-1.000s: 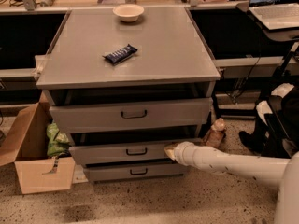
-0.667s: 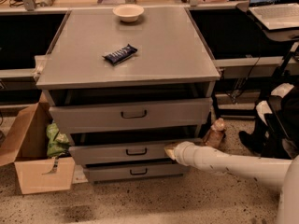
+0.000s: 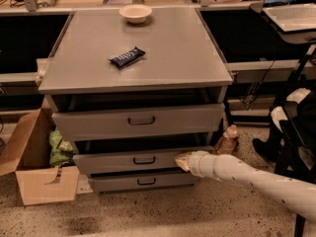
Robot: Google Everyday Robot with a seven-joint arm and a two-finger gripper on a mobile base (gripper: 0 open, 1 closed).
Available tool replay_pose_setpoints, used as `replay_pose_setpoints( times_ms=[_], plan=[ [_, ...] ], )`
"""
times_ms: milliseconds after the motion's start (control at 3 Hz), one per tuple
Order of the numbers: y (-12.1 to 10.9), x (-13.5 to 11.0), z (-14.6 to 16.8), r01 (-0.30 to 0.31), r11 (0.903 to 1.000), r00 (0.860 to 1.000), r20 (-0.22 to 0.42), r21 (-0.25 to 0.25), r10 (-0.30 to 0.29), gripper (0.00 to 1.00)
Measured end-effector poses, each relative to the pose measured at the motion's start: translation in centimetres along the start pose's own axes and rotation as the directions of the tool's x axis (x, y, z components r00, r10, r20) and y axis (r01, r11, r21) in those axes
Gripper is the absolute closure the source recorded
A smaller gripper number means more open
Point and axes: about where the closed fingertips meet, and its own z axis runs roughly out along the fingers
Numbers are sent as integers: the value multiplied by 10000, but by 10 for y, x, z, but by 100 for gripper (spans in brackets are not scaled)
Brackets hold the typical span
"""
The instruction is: Close middle drawer
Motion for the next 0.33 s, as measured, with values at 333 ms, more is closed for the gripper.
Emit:
replay_pose_setpoints(
  times_ms=[333],
  plan=[
    [9,2,-6,35,9992,10000,37,-387,-33,100]
  ],
)
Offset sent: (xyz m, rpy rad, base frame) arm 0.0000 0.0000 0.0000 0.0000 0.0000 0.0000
